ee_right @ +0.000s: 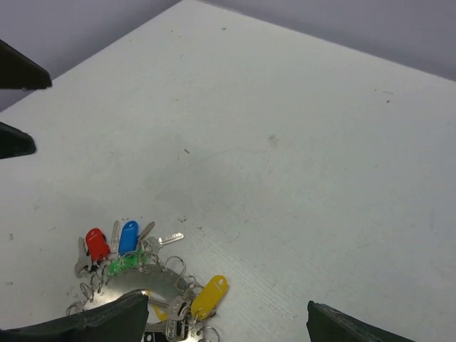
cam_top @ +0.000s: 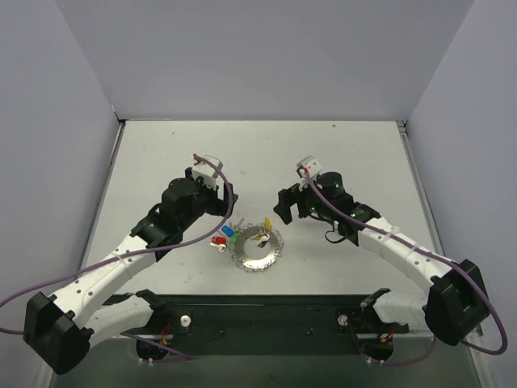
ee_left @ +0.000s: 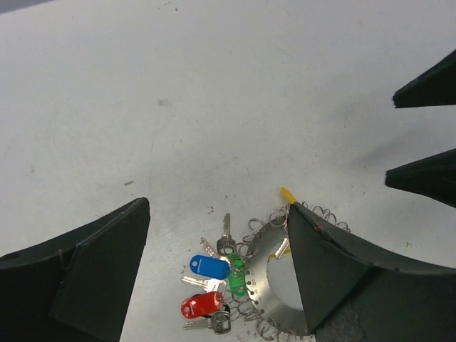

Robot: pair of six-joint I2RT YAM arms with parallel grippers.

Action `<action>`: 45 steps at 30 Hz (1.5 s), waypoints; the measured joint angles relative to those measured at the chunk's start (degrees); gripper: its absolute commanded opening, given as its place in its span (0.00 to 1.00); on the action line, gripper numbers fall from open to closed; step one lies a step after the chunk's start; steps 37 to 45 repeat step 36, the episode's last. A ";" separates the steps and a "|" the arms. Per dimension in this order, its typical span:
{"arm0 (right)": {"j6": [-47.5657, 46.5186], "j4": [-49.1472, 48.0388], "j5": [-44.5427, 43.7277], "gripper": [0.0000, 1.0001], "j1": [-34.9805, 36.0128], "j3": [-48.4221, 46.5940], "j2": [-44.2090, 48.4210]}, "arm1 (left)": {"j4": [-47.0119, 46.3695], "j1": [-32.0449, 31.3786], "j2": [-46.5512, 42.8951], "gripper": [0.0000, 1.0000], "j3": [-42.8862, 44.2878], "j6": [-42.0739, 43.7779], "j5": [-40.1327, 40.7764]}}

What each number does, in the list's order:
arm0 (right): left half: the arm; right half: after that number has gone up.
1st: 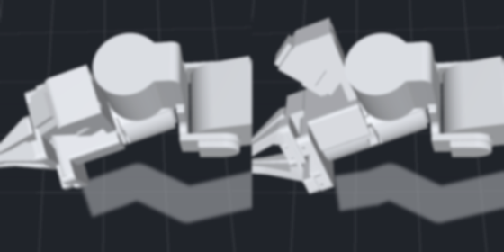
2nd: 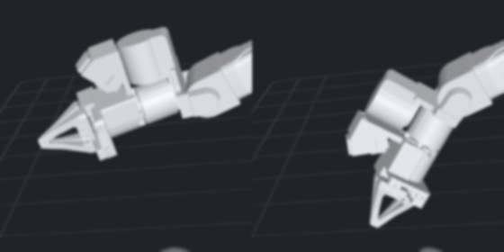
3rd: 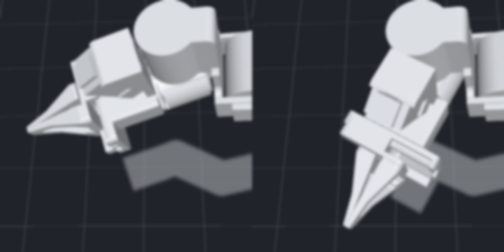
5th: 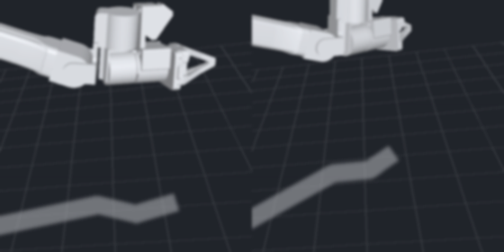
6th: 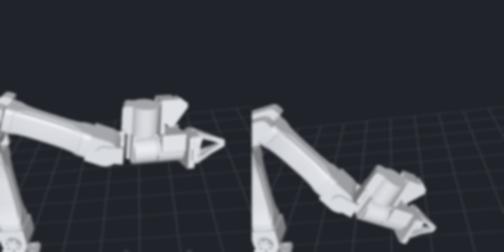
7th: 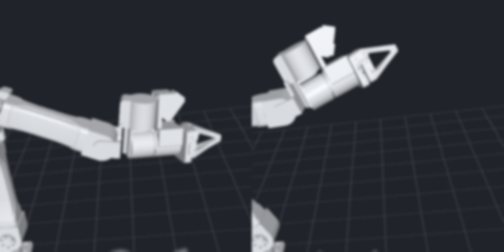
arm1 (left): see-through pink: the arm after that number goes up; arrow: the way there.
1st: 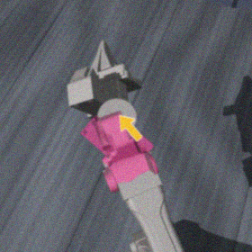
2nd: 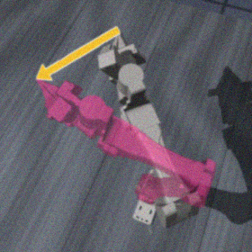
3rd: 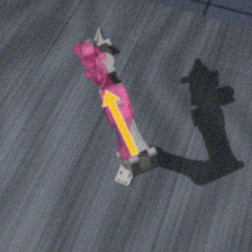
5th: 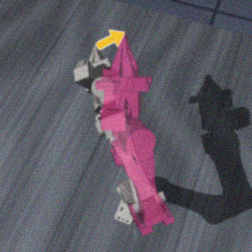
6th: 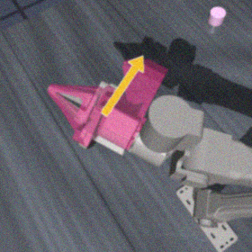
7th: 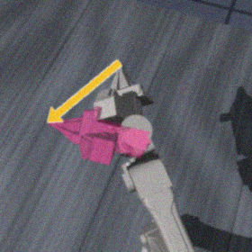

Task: Put the keys on the keyring

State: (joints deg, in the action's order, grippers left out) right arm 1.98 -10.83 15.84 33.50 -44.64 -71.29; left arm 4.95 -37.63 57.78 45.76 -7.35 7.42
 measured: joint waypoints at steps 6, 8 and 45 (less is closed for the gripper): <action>3.98 -4.02 1.18 1.00 -4.13 2.93 8.13 | -3.82 9.97 5.73 0.88 -2.58 -8.55 -9.40; 5.90 -5.79 1.66 1.00 -6.32 5.16 11.15 | -4.83 12.22 6.47 0.88 -3.87 -10.93 -10.60; 17.16 -12.33 -16.83 1.00 -18.53 23.74 26.95 | -14.16 19.21 -9.38 0.93 -21.16 -17.59 2.82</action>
